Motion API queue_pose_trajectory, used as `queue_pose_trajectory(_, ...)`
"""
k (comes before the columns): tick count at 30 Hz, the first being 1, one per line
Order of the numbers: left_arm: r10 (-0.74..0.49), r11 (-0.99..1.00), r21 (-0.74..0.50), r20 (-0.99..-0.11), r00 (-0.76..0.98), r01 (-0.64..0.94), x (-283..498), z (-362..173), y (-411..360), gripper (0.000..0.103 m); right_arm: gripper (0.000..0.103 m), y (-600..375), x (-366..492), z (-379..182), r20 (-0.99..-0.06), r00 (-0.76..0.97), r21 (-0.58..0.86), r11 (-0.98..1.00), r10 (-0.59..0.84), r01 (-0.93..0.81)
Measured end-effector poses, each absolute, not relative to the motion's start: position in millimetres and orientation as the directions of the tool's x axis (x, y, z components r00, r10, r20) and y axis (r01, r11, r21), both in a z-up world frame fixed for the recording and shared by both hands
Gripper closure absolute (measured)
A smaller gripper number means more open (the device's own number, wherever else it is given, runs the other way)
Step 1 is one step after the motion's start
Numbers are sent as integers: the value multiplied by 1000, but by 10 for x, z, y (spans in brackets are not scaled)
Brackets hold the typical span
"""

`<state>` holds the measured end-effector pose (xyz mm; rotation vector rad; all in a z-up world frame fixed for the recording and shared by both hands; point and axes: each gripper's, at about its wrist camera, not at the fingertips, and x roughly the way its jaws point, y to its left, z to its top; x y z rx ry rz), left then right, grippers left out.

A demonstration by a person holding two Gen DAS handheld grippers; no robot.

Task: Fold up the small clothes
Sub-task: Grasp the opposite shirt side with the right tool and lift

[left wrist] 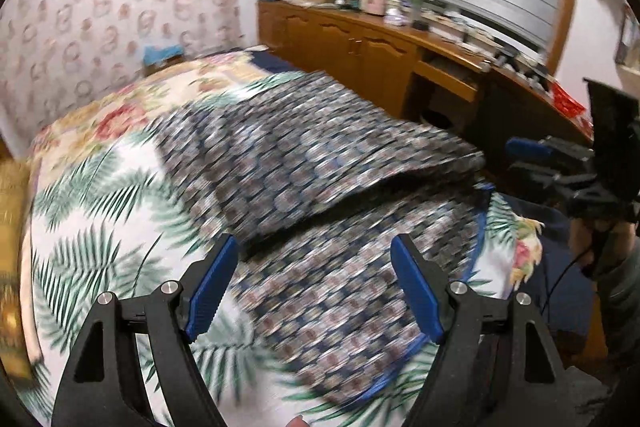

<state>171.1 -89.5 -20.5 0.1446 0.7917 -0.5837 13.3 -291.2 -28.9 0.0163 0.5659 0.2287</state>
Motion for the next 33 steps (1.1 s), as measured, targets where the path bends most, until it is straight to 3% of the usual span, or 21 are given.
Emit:
queue_pose_trajectory(9, -308, 910, -68, -770, 559, 408, 1865, -694, -348, 24, 33, -2224, 667, -146, -548, 770, 28, 927, 327, -374)
queue_pose_trajectory(20, -239, 930, -11, -779, 580, 368, 1933, -903, -266, 24, 35, -1470, 1531, -394, -672, 626, 11, 850, 397, -527)
queue_pose_trajectory(26, -228, 929, -3, -793, 565, 371, 1959, -951, -282, 1, 35, -1336, 1852, -562, -743, 576, -36, 839, 340, -543)
queue_pose_trajectory(33, -229, 929, -5, -795, 562, 371, 1984, -950, -284, 0, 38, -1171, 1925, -681, -769, 575, -125, 817, 279, -563)
